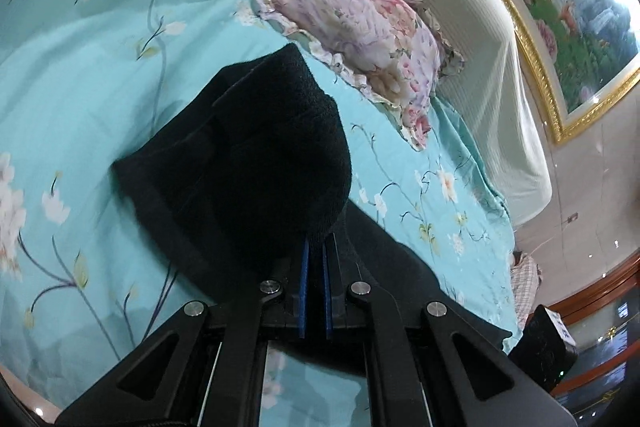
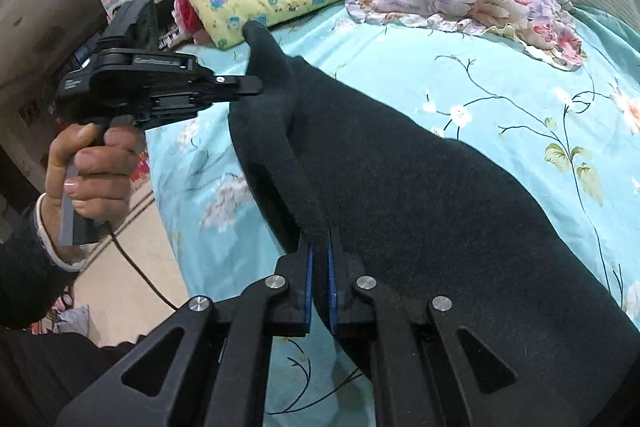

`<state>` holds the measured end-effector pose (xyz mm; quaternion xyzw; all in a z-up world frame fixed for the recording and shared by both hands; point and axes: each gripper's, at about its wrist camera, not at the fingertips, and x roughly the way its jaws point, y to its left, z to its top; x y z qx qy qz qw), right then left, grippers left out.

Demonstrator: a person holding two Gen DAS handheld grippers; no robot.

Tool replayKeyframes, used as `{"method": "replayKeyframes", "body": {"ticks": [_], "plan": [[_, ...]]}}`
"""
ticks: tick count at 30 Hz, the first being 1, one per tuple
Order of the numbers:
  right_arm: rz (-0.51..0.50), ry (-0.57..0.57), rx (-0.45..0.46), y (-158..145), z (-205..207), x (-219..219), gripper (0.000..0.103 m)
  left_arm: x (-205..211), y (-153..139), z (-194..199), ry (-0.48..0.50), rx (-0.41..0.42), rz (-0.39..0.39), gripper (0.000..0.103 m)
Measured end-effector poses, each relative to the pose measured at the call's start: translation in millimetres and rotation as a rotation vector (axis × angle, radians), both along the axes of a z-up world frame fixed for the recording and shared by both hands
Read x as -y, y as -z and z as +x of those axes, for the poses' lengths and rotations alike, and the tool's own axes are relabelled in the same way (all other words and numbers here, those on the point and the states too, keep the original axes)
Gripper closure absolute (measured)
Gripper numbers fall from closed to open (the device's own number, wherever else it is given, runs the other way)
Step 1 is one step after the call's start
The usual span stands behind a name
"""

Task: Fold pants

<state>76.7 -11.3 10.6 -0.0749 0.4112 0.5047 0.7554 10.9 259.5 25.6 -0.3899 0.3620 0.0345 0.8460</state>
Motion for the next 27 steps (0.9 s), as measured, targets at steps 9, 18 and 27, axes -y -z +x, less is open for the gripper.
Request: {"method": "replayKeyframes", "body": {"ticks": [9, 18, 27], "plan": [[-0.083, 0.003, 0.009, 11, -2, -12, 0.096, -18, 34, -9, -0.017, -0.006, -0.071, 0.099], [-0.13, -0.006, 0.026, 12, -6, -17, 0.096, -23, 48, -19, -0.012, -0.013, -0.096, 0.098], [-0.142, 0.0, -0.002, 12, -7, -19, 0.076, -32, 46, -35, -0.039, -0.038, -0.069, 0.081]]}}
